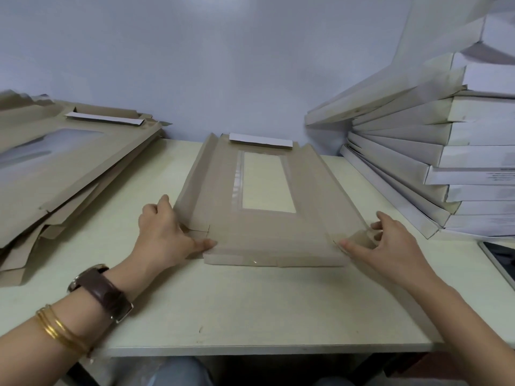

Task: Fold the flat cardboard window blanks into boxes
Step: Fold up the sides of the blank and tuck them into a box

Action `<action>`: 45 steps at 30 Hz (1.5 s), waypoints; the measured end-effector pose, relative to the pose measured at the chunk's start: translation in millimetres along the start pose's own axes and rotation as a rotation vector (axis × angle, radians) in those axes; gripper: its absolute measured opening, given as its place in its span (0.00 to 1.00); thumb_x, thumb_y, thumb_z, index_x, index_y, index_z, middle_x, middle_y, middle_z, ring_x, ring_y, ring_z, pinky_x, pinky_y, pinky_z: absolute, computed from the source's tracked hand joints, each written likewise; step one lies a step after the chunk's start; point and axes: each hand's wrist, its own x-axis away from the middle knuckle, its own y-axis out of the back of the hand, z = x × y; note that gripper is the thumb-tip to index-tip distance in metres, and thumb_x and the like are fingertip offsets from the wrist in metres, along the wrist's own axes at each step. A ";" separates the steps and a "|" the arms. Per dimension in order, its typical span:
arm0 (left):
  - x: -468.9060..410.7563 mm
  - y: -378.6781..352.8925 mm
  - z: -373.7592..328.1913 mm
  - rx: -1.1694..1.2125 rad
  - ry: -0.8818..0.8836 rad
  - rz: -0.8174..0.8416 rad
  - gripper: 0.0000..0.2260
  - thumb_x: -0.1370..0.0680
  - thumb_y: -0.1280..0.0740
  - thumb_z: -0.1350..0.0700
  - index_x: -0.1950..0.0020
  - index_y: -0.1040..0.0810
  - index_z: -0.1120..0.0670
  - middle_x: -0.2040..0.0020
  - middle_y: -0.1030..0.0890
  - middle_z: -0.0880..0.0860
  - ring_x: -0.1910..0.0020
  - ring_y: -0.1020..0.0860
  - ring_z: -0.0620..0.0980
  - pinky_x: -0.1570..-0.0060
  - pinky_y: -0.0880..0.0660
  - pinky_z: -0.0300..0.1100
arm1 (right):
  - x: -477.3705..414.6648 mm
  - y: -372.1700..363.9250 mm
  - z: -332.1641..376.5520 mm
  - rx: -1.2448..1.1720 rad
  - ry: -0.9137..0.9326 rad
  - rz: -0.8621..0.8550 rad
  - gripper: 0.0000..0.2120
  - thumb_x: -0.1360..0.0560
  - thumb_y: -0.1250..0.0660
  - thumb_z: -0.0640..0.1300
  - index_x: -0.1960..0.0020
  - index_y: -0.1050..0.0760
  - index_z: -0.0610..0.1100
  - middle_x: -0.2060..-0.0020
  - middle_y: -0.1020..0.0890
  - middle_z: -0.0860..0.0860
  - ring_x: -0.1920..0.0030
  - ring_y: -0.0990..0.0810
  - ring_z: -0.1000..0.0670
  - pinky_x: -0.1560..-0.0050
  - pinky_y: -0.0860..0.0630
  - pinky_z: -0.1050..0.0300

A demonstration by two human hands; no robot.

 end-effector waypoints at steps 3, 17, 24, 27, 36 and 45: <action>-8.4 3.6 -1.3 0.007 0.052 0.040 0.33 0.47 0.18 0.41 0.56 0.31 0.56 0.50 0.30 0.56 0.44 0.31 0.58 0.56 0.32 0.47 | -9.7 -0.7 -2.2 -0.114 -0.116 0.039 0.44 0.36 0.24 0.61 0.30 0.33 0.38 0.49 0.22 0.53 0.51 0.25 0.51 0.51 0.32 0.57; -15.4 -10.1 0.2 0.374 -0.157 0.086 0.47 0.42 0.17 0.61 0.31 0.39 0.50 0.43 0.28 0.42 0.44 0.28 0.46 0.56 0.31 0.33 | -19.9 -19.5 5.7 -0.666 0.063 0.019 0.16 0.32 0.25 0.31 0.49 0.23 0.45 0.65 0.24 0.53 0.67 0.25 0.63 0.62 0.24 0.70; -21.9 -3.0 3.7 0.129 -0.239 0.182 0.32 0.38 0.18 0.53 0.36 0.25 0.50 0.42 0.28 0.48 0.45 0.26 0.50 0.44 0.28 0.42 | -18.2 -15.8 3.2 -0.519 0.119 0.193 0.06 0.26 0.29 0.50 0.49 0.19 0.53 0.47 0.23 0.58 0.46 0.22 0.55 0.46 0.24 0.52; -23.5 -0.4 4.2 0.054 -0.303 0.214 0.30 0.35 0.20 0.50 0.35 0.24 0.51 0.34 0.31 0.47 0.37 0.30 0.50 0.35 0.31 0.46 | -21.3 -10.2 4.8 -0.409 0.182 0.327 0.10 0.21 0.38 0.52 0.48 0.18 0.53 0.41 0.27 0.61 0.40 0.27 0.61 0.41 0.31 0.58; -28.6 8.3 2.9 0.004 -0.448 0.272 0.18 0.34 0.21 0.48 0.47 0.20 0.49 0.44 0.23 0.44 0.48 0.25 0.53 0.45 0.27 0.46 | -33.7 -3.6 -7.2 -0.163 0.386 0.374 0.20 0.18 0.48 0.36 0.49 0.24 0.57 0.41 0.25 0.61 0.34 0.31 0.58 0.34 0.34 0.56; -34.8 16.0 7.8 -0.137 -0.517 0.350 0.12 0.23 0.32 0.47 0.40 0.21 0.44 0.38 0.26 0.38 0.40 0.35 0.42 0.44 0.40 0.29 | -40.1 5.5 -7.3 -0.241 0.288 0.508 0.20 0.19 0.45 0.35 0.46 0.20 0.54 0.34 0.27 0.55 0.33 0.31 0.56 0.30 0.34 0.52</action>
